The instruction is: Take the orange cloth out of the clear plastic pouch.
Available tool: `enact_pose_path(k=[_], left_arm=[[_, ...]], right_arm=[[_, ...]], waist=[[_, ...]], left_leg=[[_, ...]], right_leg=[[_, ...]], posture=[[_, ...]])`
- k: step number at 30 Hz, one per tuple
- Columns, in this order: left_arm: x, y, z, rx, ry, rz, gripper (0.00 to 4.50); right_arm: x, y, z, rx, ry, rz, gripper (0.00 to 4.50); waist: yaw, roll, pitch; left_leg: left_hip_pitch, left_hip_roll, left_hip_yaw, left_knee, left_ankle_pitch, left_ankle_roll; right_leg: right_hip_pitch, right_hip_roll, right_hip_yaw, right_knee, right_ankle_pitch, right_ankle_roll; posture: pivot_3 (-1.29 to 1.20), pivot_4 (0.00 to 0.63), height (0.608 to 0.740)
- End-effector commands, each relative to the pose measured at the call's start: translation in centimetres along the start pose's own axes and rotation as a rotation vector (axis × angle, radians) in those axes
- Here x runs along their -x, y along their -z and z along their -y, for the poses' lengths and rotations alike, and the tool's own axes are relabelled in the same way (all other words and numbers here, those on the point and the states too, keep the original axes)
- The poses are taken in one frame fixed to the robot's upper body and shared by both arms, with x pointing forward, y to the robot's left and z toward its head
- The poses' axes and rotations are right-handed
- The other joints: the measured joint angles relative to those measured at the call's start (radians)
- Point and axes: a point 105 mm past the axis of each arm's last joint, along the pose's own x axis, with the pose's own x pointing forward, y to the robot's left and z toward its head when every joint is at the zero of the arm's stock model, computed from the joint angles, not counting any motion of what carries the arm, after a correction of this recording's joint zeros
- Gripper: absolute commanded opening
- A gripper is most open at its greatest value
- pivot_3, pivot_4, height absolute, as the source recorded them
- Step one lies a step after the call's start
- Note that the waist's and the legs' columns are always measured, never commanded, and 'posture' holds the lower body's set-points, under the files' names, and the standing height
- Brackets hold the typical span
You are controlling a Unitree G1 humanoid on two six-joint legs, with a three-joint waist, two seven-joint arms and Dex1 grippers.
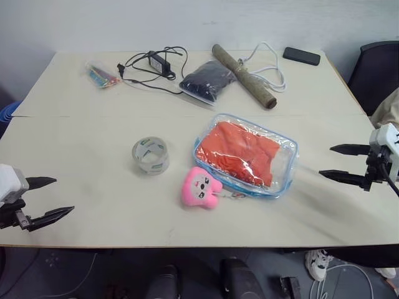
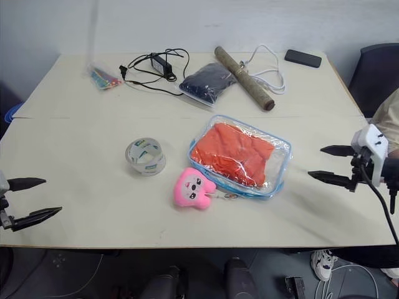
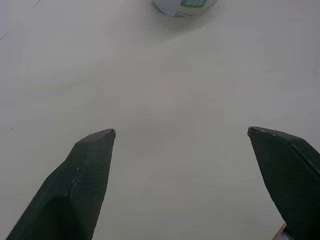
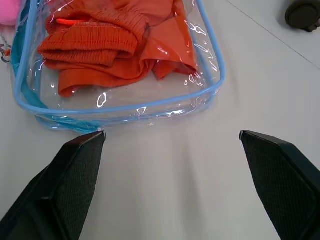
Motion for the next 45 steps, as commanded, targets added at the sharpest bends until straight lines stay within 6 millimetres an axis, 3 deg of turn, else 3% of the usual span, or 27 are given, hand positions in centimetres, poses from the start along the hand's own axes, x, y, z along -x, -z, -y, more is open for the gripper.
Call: enact_pose_path(k=[1,19,24,27,34,39,45], left_arm=[[0.6,-0.5,-0.2,-0.049,-0.011,-0.011,4.47],[-0.7,-1.6,0.9,0.046,0.046,0.064,4.47],[-1.3,-2.7,1.7,0.048,0.11,0.096,4.47],[-2.8,-5.6,2.1,-0.033,0.208,0.143,4.47],[-6.9,-10.3,1.7,-0.255,0.326,0.155,4.47],[-11.1,-11.3,-0.3,-0.391,0.347,0.087,4.47],[-15.1,-12.3,-0.9,-0.429,0.403,0.083,4.47]], right_arm=[[0.6,-0.9,0.5,0.029,0.031,0.032,4.5],[0.3,-1.2,-0.1,0.004,0.005,0.052,4.5],[-0.1,-3.2,-1.4,-0.018,-0.077,0.104,4.5],[-1.1,-6.2,-4.1,0.012,-0.226,0.151,4.5],[-3.9,-10.9,-8.7,0.147,-0.398,0.25,4.5],[-5.3,-13.1,-11.8,0.228,-0.519,0.321,4.5],[-5.6,-13.8,-12.5,0.257,-0.533,0.366,4.5]], waist=[[0.0,0.0,0.0],[-0.002,0.0,0.0],[-0.003,0.0,0.0],[0.0,0.0,0.0],[0.02,0.0,0.0],[0.024,0.0,0.0],[0.025,-0.001,0.001]], left_leg=[[0.0,0.0,0.0,0.0,0.0,0.0],[0.0,0.0,0.0,0.001,0.0,0.0],[0.0,0.0,-0.001,0.001,0.0,0.0],[0.0,0.0,-0.002,0.002,0.0,0.0],[-0.002,-0.001,-0.007,0.005,0.0,-0.001],[-0.003,-0.001,-0.007,0.005,0.003,-0.006],[-0.008,-0.001,-0.007,0.009,0.002,-0.005]], right_leg=[[0.0,0.0,-0.001,0.0,0.0,0.0],[0.0,0.0,-0.001,0.0,0.0,0.0],[0.0,0.0,-0.001,0.001,0.0,0.0],[0.0,0.0,-0.002,0.002,0.0,0.0],[0.003,-0.001,-0.007,0.001,0.0,0.0],[0.002,0.007,-0.008,0.002,0.0,0.0],[0.0,0.009,-0.007,0.004,0.001,0.003]], posture=[[0.0,0.15,0.74],[0.0,0.15,0.74],[0.0,0.15,0.74],[0.0,0.15,0.74],[0.0,0.15,0.74],[0.0,0.15,0.74],[0.0,0.15,0.74]])
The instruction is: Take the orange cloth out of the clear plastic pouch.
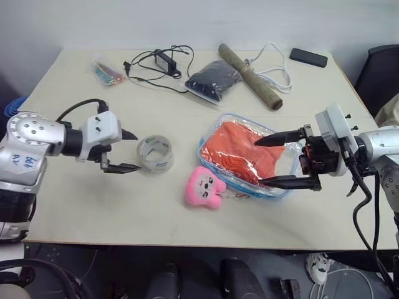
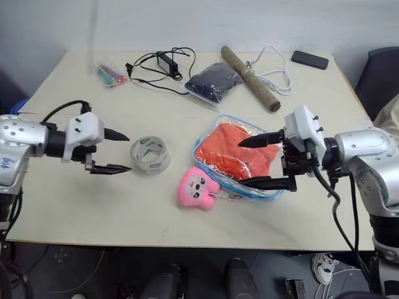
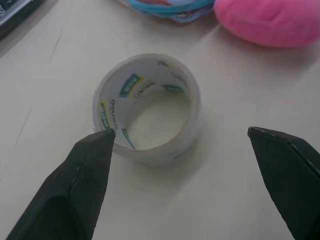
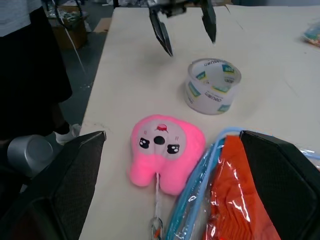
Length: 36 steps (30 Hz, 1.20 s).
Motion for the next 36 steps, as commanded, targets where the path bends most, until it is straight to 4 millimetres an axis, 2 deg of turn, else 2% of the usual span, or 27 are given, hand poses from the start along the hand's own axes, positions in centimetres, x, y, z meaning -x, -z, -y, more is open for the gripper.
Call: enact_pose_path(k=[1,8,9,11,19,23,24,26,30,34,36], left_arm=[[-1.4,-0.2,-1.2,-0.043,0.018,-0.01,4.47],[-4.8,0.7,-1.1,-0.092,0.099,-0.043,4.47],[-5.1,0.9,-1.0,-0.102,0.111,-0.054,4.29],[-5.3,1.3,-0.8,-0.118,0.125,-0.074,3.92],[-5.7,2.1,-0.9,-0.125,0.127,-0.098,1.56],[-5.1,2.5,-0.6,-0.112,0.119,-0.101,0.41],[-4.7,2.9,-0.4,-0.108,0.106,-0.11,0.21],[-3.6,3.9,-0.6,-0.08,0.035,-0.137,0.18],[-0.2,6.9,-0.3,0.023,-0.119,-0.205,0.18],[6.0,11.0,0.9,0.189,-0.32,-0.327,0.18],[9.9,13.1,1.8,0.275,-0.432,-0.407,0.18]], right_arm=[[-0.2,-1.2,-0.3,0.06,-0.003,0.036,4.5],[-0.2,-0.7,-0.3,0.063,0.031,0.044,4.5],[-0.2,-0.6,-0.3,0.064,0.037,0.043,4.5],[-0.2,-0.5,-0.2,0.065,0.045,0.041,4.5],[-0.1,-0.4,-0.2,0.073,0.069,0.04,4.5],[-0.2,-0.3,-0.2,0.08,0.069,0.037,4.5],[-0.3,-0.3,-0.3,0.082,0.068,0.038,4.5],[-0.3,-0.3,-0.2,0.086,0.066,0.038,4.5],[-0.7,-0.3,-0.1,0.091,0.064,0.046,4.5],[-1.4,-0.3,0.1,0.091,0.054,0.065,4.5],[-1.8,-0.1,0.1,0.09,0.043,0.07,4.5]], waist=[[0.0,0.0,0.0],[-0.002,0.0,0.0],[-0.002,-0.001,0.0],[-0.003,-0.001,0.0],[0.0,-0.001,0.0],[0.0,-0.001,0.0],[0.0,-0.001,0.0],[-0.007,-0.001,0.0],[-0.03,-0.001,0.0],[-0.05,-0.001,0.0],[-0.06,-0.001,0.0]], left_leg=[[-0.001,0.0,0.0,0.001,0.0,0.0],[-0.011,0.001,-0.003,0.012,-0.001,0.002],[-0.011,0.001,-0.003,0.012,-0.001,0.002],[-0.012,0.001,-0.003,0.013,-0.001,0.002],[-0.013,0.0,-0.002,0.014,-0.001,0.001],[-0.013,0.0,-0.002,0.014,-0.001,0.001],[-0.013,0.0,-0.002,0.014,-0.001,0.001],[-0.013,0.0,-0.003,0.014,-0.001,0.001],[-0.012,0.002,-0.005,0.013,-0.001,0.001],[-0.009,0.003,-0.01,0.011,-0.002,0.0],[-0.009,0.003,-0.011,0.009,-0.002,0.0]], right_leg=[[0.0,0.0,0.0,0.0,0.0,0.0],[-0.007,0.0,-0.001,0.003,0.001,0.001],[-0.008,0.0,-0.001,0.004,0.001,0.001],[-0.01,0.0,-0.001,0.005,0.001,0.001],[-0.011,0.0,-0.001,0.006,0.001,0.001],[-0.011,-0.001,-0.001,0.007,0.001,0.001],[-0.011,-0.001,-0.001,0.007,0.001,0.001],[-0.012,0.0,0.0,0.007,0.001,0.001],[-0.013,0.002,0.003,0.008,0.001,0.001],[-0.015,0.003,0.011,0.01,0.001,0.001],[-0.017,0.004,0.011,0.011,0.001,0.0]], posture=[[0.0,0.15,0.74],[0.0,0.15,0.74],[0.0,0.15,0.74],[0.0,0.15,0.74],[0.0,0.15,0.74],[0.0,0.15,0.74],[0.0,0.15,0.74],[0.0,0.15,0.74],[0.0,0.15,0.74],[0.0,0.15,0.74],[0.0,0.15,0.74]])
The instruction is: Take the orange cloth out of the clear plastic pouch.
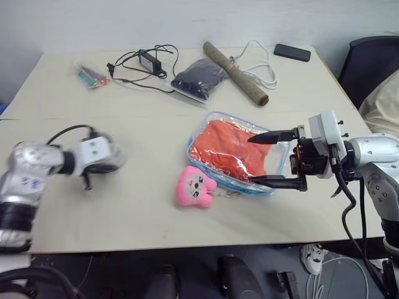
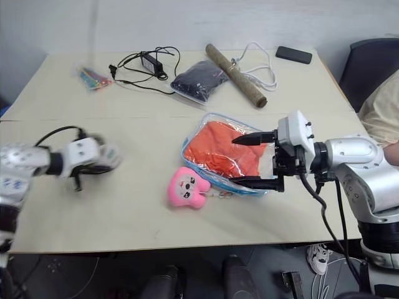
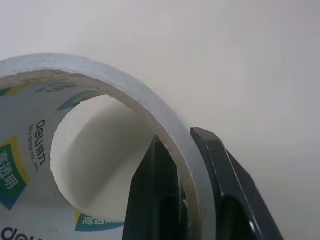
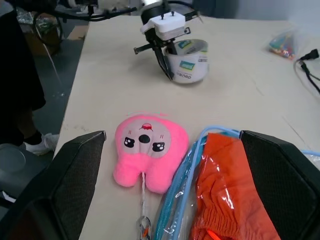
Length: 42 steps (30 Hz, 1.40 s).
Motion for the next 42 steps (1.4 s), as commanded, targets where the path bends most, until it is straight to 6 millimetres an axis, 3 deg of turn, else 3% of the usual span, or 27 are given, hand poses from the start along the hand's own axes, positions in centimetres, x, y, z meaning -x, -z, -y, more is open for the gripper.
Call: enact_pose_path(k=[1,3,7,12,24,26,32,36,42], left_arm=[[5.0,4.4,-1.6,0.149,-0.185,-0.114,0.18],[7.5,7.9,-1.4,0.244,-0.269,-0.204,0.18],[9.6,11.7,-1.0,0.398,-0.403,-0.265,0.18],[9.5,13.0,-0.5,0.502,-0.475,-0.222,0.18],[10.7,11.0,-0.2,0.513,-0.5,-0.145,3.96],[11.7,9.5,0.0,0.484,-0.473,-0.131,4.47],[15.0,2.9,-0.5,0.263,-0.396,-0.059,4.47],[14.2,-3.2,0.4,0.042,-0.211,0.084,4.47],[10.2,-11.1,3.1,-0.256,0.094,0.291,4.47]], right_arm=[[-0.5,-0.4,0.0,0.031,-0.017,0.019,4.5],[-0.9,-0.3,0.1,0.029,-0.03,0.025,4.5],[-1.6,-0.2,0.3,0.029,-0.056,0.034,4.5],[-2.0,-0.2,0.6,0.032,-0.079,0.038,4.5],[-2.1,-0.1,1.1,0.032,-0.086,0.034,4.5],[-1.9,0.0,1.1,0.029,-0.078,0.028,4.5],[-1.0,0.3,1.5,0.016,-0.03,0.012,4.5],[-0.3,0.9,1.4,0.005,-0.003,-0.008,4.5],[0.3,1.7,1.0,0.0,0.059,-0.041,4.5]], waist=[[-0.001,0.0,0.0],[0.002,0.0,0.0],[0.029,0.0,0.0],[0.062,-0.004,-0.002],[0.049,-0.006,-0.003],[0.047,-0.006,-0.003],[0.056,-0.007,-0.004],[0.058,-0.007,-0.004],[0.056,-0.007,-0.003]], left_leg=[[0.0,0.0,0.0,0.0,0.0,0.0],[0.0,0.0,0.0,0.0,-0.001,0.001],[0.0,-0.002,-0.001,0.001,-0.004,0.005],[-0.001,-0.007,-0.003,0.002,-0.005,0.005],[-0.001,-0.011,-0.001,0.002,-0.003,0.002],[-0.001,-0.01,0.0,0.001,-0.003,0.002],[-0.001,-0.009,-0.001,0.002,-0.004,0.002],[-0.001,-0.012,-0.004,0.002,-0.005,0.002],[-0.001,-0.012,-0.002,0.001,-0.004,0.002]], right_leg=[[0.0,0.0,0.001,0.001,0.0,0.0],[-0.001,-0.001,0.001,0.001,0.0,0.0],[0.0,-0.004,0.0,-0.001,0.0,0.0],[0.001,-0.015,-0.01,-0.005,0.0,0.0],[0.0,-0.02,-0.019,-0.005,0.0,-0.001],[0.0,-0.019,-0.018,-0.005,0.0,-0.001],[0.001,-0.02,-0.017,-0.008,0.0,-0.001],[0.004,-0.023,-0.016,-0.009,0.0,-0.001],[0.003,-0.02,-0.018,-0.008,0.0,-0.001]], posture=[[0.0,0.15,0.74],[0.0,0.15,0.74],[0.0,0.15,0.74],[0.0,0.15,0.74],[0.0,0.15,0.74],[0.0,0.15,0.74],[0.0,0.15,0.74],[0.0,0.15,0.74],[0.0,0.15,0.74]])
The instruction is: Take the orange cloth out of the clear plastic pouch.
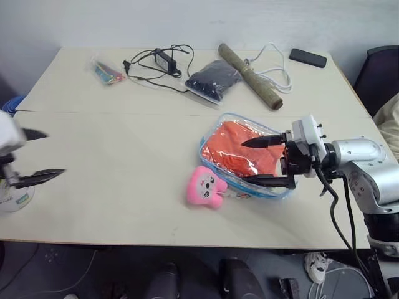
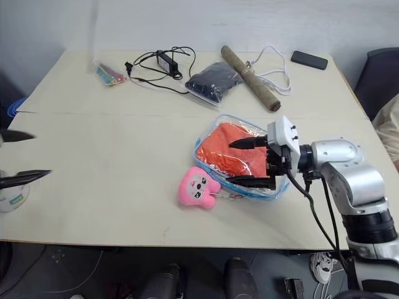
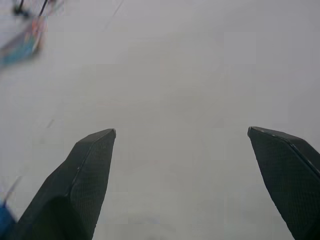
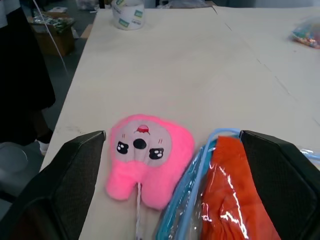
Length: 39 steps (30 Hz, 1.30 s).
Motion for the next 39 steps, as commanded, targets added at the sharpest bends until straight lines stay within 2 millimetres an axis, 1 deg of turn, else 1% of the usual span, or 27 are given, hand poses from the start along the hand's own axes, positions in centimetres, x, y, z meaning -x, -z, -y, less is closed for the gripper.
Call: enact_pose_path(k=[1,3,5,7,9,12,15,18,22,26,29,36,39], left_arm=[[-2.8,-4.5,2.3,-0.142,0.222,0.141,4.47],[-4.0,-6.2,4.1,-0.177,0.346,0.199,4.47],[-4.4,-7.2,5.8,-0.197,0.46,0.23,4.47],[-4.6,-7.6,6.7,-0.207,0.518,0.245,4.47],[-4.7,-7.8,7.2,-0.211,0.549,0.256,4.47],[-4.8,-7.7,7.3,-0.208,0.558,0.256,4.47],[-5.1,-7.3,6.8,-0.199,0.532,0.25,4.47],[-5.2,-6.8,6.5,-0.203,0.517,0.233,4.47],[-5.3,-6.9,6.4,-0.197,0.506,0.238,4.47],[-5.6,-6.7,6.4,-0.191,0.495,0.235,4.47],[-5.6,-6.7,6.6,-0.188,0.495,0.236,4.5],[-5.7,-6.9,6.5,-0.186,0.475,0.239,4.5],[-5.7,-6.9,6.5,-0.175,0.464,0.241,4.5]], right_arm=[[0.9,-0.5,-0.3,0.063,0.055,-0.03,4.5],[1.2,0.4,-0.4,0.075,0.09,-0.082,4.5],[1.6,1.4,-0.4,0.092,0.131,-0.136,4.5],[2.0,2.5,-0.3,0.117,0.178,-0.192,4.5],[2.3,3.8,-0.1,0.162,0.223,-0.264,4.5],[2.5,5.5,-0.4,0.185,0.263,-0.328,4.5],[2.6,6.9,-1.0,0.181,0.266,-0.367,4.5],[2.6,7.6,-1.4,0.188,0.266,-0.386,4.5],[2.7,8.5,-1.1,0.22,0.286,-0.423,4.5],[2.7,10.7,-0.4,0.287,0.321,-0.497,4.5],[2.5,11.0,-0.2,0.304,0.322,-0.492,3.93],[2.1,11.0,-0.4,0.321,0.26,-0.466,1.61],[1.2,10.7,-0.4,0.368,0.169,-0.441,0.62]], waist=[[0.0,0.0,0.0],[-0.001,0.0,0.0],[-0.006,0.0,0.0],[-0.01,0.0,0.0],[-0.008,0.0,0.0],[-0.001,0.0,0.0],[0.0,0.0,0.0],[0.001,0.0,0.0],[0.0,0.0,0.0],[0.0,0.0,0.0],[-0.002,0.0,0.0],[0.0,0.0,0.0],[-0.006,0.0,0.0]], left_leg=[[0.0,0.0,0.001,0.0,0.0,0.0],[0.0,0.0,0.002,0.0,0.0,0.0],[0.0,0.0,0.006,0.0,-0.001,0.002],[0.0,0.0,0.007,0.001,-0.001,0.002],[0.0,0.0,0.008,0.001,-0.001,0.002],[0.001,0.0,0.008,0.002,-0.001,0.003],[0.001,-0.001,0.008,0.002,-0.001,0.003],[0.001,-0.002,0.008,0.002,-0.001,0.004],[0.001,-0.002,0.008,0.002,-0.001,0.004],[0.001,-0.002,0.008,0.002,0.0,0.004],[0.002,-0.002,0.008,0.003,0.0,0.004],[0.003,-0.002,0.008,0.003,0.0,0.004],[0.003,-0.002,0.008,0.003,0.0,0.004]], right_leg=[[0.0,0.001,-0.001,0.0,0.0,0.0],[0.0,0.004,0.0,0.004,0.001,0.001],[-0.001,0.005,0.0,0.004,0.001,0.002],[-0.001,0.006,0.002,0.004,0.001,0.002],[-0.002,0.007,0.003,0.004,0.001,0.002],[-0.002,0.008,0.003,0.002,0.001,0.002],[-0.002,0.007,0.003,0.002,0.001,0.002],[-0.002,0.007,0.003,0.002,0.001,0.002],[-0.002,0.007,0.003,0.002,0.001,0.002],[-0.001,0.007,0.003,0.002,0.001,0.002],[-0.001,0.008,0.004,0.002,0.001,0.002],[0.0,0.007,0.004,0.003,0.001,0.003],[0.0,0.007,0.004,0.003,0.001,0.003]], posture=[[0.0,0.15,0.74],[0.0,0.15,0.74],[0.0,0.15,0.74],[0.0,0.15,0.74],[0.0,0.15,0.74],[0.0,0.15,0.74],[0.0,0.15,0.74],[0.0,0.15,0.74],[0.0,0.15,0.74],[0.0,0.15,0.74],[0.0,0.15,0.74],[0.0,0.15,0.74],[0.0,0.15,0.74]])
